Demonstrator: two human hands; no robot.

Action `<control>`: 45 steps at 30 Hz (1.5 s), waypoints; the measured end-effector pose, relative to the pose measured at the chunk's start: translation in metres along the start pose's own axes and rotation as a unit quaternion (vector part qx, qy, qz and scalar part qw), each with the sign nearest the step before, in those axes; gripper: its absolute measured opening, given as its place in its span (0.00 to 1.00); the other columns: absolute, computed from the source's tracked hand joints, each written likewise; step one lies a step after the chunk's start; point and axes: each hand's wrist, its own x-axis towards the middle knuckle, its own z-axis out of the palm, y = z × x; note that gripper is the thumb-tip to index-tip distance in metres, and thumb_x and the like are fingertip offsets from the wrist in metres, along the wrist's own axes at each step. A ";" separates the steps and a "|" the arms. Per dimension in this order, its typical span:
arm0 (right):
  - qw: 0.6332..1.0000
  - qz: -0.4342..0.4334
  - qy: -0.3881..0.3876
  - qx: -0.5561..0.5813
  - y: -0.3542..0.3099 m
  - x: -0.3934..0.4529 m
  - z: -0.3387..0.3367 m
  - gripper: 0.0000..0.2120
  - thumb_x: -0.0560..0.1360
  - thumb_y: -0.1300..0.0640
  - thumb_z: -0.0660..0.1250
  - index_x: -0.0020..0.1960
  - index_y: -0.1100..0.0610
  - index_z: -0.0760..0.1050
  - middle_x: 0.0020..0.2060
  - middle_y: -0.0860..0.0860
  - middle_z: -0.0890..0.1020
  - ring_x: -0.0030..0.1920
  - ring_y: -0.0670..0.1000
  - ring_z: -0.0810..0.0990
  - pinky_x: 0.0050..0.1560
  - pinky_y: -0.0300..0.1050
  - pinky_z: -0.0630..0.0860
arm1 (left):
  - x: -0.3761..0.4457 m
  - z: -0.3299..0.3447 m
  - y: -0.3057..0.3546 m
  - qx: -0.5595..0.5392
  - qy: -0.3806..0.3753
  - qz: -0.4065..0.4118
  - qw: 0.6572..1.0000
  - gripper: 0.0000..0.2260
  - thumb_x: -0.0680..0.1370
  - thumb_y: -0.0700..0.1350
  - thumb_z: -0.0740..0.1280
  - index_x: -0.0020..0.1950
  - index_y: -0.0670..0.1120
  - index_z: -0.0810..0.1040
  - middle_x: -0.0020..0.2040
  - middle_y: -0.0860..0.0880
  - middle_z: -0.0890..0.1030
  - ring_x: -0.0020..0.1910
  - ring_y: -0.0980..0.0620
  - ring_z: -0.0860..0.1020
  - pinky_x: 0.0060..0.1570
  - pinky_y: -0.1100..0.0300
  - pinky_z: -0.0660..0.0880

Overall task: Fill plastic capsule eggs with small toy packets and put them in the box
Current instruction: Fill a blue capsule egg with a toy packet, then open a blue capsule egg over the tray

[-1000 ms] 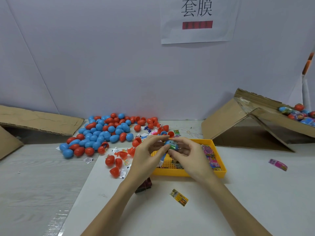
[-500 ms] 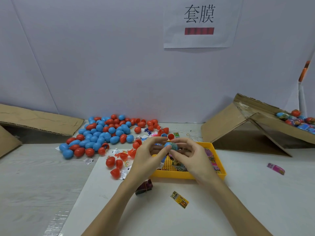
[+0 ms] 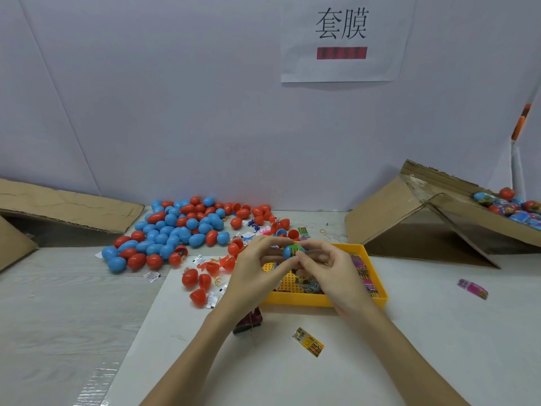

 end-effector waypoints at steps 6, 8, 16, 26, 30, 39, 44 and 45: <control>0.999 0.013 0.004 0.034 -0.004 -0.001 -0.003 0.13 0.78 0.58 0.73 0.62 0.54 0.80 0.49 0.49 0.88 0.50 0.52 0.88 0.48 0.41 0.84 | 0.000 0.003 -0.002 0.013 0.028 0.019 0.999 0.16 0.77 0.44 0.74 0.65 0.47 0.81 0.57 0.53 0.82 0.56 0.55 0.83 0.55 0.58 0.82; 0.997 0.049 0.012 0.059 -0.004 0.000 -0.005 0.13 0.79 0.59 0.71 0.63 0.58 0.80 0.49 0.51 0.89 0.51 0.52 0.88 0.48 0.40 0.84 | 0.000 0.004 -0.003 0.050 0.060 0.016 0.997 0.18 0.79 0.44 0.72 0.69 0.48 0.78 0.57 0.54 0.82 0.55 0.58 0.82 0.54 0.62 0.81; 0.809 -0.009 0.121 0.575 -0.074 0.062 -0.099 0.20 0.85 0.51 0.60 0.67 0.66 0.74 0.58 0.61 0.85 0.54 0.54 0.87 0.52 0.42 0.84 | -0.003 0.002 -0.024 0.266 0.018 0.038 0.963 0.12 0.81 0.45 0.70 0.63 0.46 0.79 0.59 0.52 0.75 0.61 0.54 0.73 0.60 0.66 0.71; 0.915 0.189 0.011 0.355 0.000 0.043 -0.055 0.12 0.84 0.60 0.63 0.61 0.66 0.80 0.45 0.57 0.86 0.43 0.51 0.85 0.41 0.41 0.83 | -0.004 -0.002 -0.028 0.279 -0.006 0.018 0.960 0.10 0.81 0.48 0.69 0.61 0.48 0.81 0.58 0.56 0.71 0.60 0.59 0.67 0.59 0.73 0.63; 0.944 0.210 -0.020 0.253 0.011 0.042 -0.042 0.12 0.84 0.61 0.63 0.60 0.66 0.82 0.46 0.58 0.86 0.42 0.52 0.85 0.42 0.41 0.84 | -0.004 -0.003 -0.028 0.271 -0.023 0.000 0.962 0.11 0.81 0.51 0.69 0.62 0.50 0.80 0.59 0.56 0.72 0.61 0.59 0.69 0.60 0.69 0.67; 0.954 0.187 -0.043 0.230 0.014 0.042 -0.043 0.12 0.84 0.60 0.64 0.57 0.65 0.84 0.40 0.57 0.85 0.37 0.50 0.84 0.35 0.39 0.82 | 0.060 -0.064 -0.070 0.392 0.025 -0.152 0.907 0.16 0.86 0.50 0.57 0.69 0.48 0.78 0.66 0.46 0.77 0.67 0.45 0.71 0.68 0.50 0.67; 0.960 0.172 -0.047 0.217 0.015 0.040 -0.044 0.12 0.84 0.60 0.64 0.55 0.64 0.85 0.37 0.55 0.83 0.37 0.50 0.84 0.35 0.39 0.81 | 0.085 -0.086 -0.084 0.556 -0.117 -0.148 0.810 0.15 0.85 0.45 0.53 0.62 0.47 0.79 0.62 0.47 0.80 0.59 0.45 0.74 0.59 0.53 0.64; 0.960 0.171 -0.048 0.217 0.015 0.040 -0.044 0.12 0.84 0.60 0.64 0.55 0.64 0.85 0.37 0.55 0.83 0.37 0.50 0.84 0.35 0.39 0.81 | 0.086 -0.086 -0.085 0.562 -0.112 -0.140 0.807 0.13 0.84 0.45 0.56 0.60 0.46 0.80 0.61 0.47 0.80 0.57 0.45 0.73 0.58 0.53 0.65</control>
